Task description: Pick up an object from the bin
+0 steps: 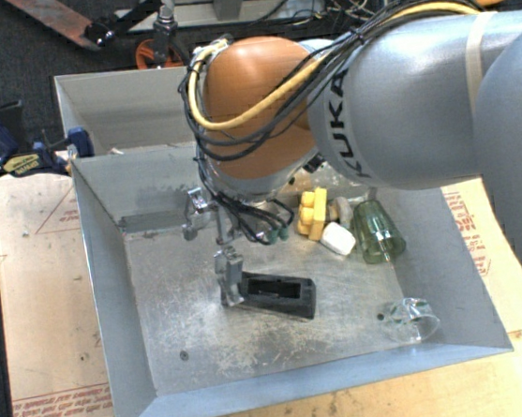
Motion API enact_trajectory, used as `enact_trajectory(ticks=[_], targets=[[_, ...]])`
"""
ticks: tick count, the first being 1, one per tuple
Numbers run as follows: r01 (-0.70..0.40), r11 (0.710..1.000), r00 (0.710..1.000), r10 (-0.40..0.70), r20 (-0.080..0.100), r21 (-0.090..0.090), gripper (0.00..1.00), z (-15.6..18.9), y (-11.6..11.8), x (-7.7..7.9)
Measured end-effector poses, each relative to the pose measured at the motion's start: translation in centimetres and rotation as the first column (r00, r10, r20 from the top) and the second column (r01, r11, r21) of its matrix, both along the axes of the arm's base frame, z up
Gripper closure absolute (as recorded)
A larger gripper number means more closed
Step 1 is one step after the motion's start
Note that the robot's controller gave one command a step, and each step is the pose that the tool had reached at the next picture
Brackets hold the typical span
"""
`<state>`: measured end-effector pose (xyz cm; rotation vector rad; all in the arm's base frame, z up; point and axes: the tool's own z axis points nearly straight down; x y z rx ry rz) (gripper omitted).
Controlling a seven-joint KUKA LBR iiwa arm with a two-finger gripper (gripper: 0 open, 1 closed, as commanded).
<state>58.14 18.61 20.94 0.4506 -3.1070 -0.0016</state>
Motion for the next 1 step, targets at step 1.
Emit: enact_trajectory(ticks=[1], targets=[[-0.19,0.982,0.982,0.19,0.013,0.001,0.0,-2.64,-4.54,-1.0]])
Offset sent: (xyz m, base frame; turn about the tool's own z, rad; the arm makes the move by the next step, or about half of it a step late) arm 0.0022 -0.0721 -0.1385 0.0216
